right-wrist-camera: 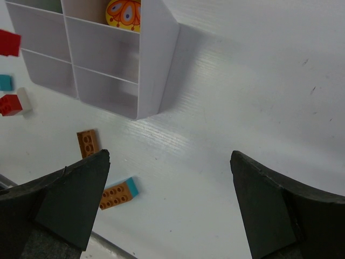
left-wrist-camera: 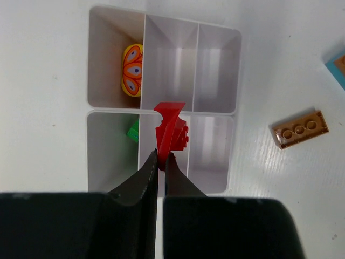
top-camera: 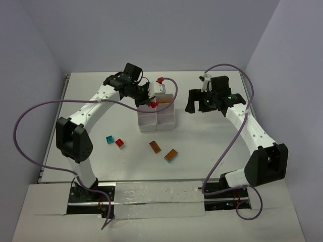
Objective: Sort the legos into containers by color
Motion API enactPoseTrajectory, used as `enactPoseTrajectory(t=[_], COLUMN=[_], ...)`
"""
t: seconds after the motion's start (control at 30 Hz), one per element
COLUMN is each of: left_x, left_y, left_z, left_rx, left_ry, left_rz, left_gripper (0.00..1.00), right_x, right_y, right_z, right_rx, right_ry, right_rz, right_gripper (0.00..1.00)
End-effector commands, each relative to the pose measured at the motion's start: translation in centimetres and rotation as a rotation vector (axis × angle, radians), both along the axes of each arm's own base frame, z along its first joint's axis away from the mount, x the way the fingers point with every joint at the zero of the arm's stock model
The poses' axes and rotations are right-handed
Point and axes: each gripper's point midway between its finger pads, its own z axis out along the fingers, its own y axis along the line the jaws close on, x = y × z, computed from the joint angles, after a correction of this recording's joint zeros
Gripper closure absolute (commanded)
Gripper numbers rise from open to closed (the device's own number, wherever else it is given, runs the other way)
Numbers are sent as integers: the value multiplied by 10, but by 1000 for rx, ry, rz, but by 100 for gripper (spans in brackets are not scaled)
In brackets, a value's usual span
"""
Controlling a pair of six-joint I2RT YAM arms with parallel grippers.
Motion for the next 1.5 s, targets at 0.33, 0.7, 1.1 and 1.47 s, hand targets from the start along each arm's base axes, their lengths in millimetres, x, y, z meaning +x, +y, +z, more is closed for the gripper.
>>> enactPoseTrajectory(t=[0.33,0.7,1.1,1.47], left_x=[3,10,-68,-168], left_y=[17,26,61,164], left_z=[-44,-53,-2,-68], left_rx=[140,185,174,386], left_ry=[64,20,-15,142], left_rz=[83,104,-186,-487], left_gripper=[99,61,41,39], right_x=[9,9,8,7], right_y=[6,6,8,12], right_z=[18,20,22,18], right_rx=[19,20,24,37], right_ry=[-43,-44,-46,-22], right_rz=[13,11,23,38], right_gripper=[0,0,0,0])
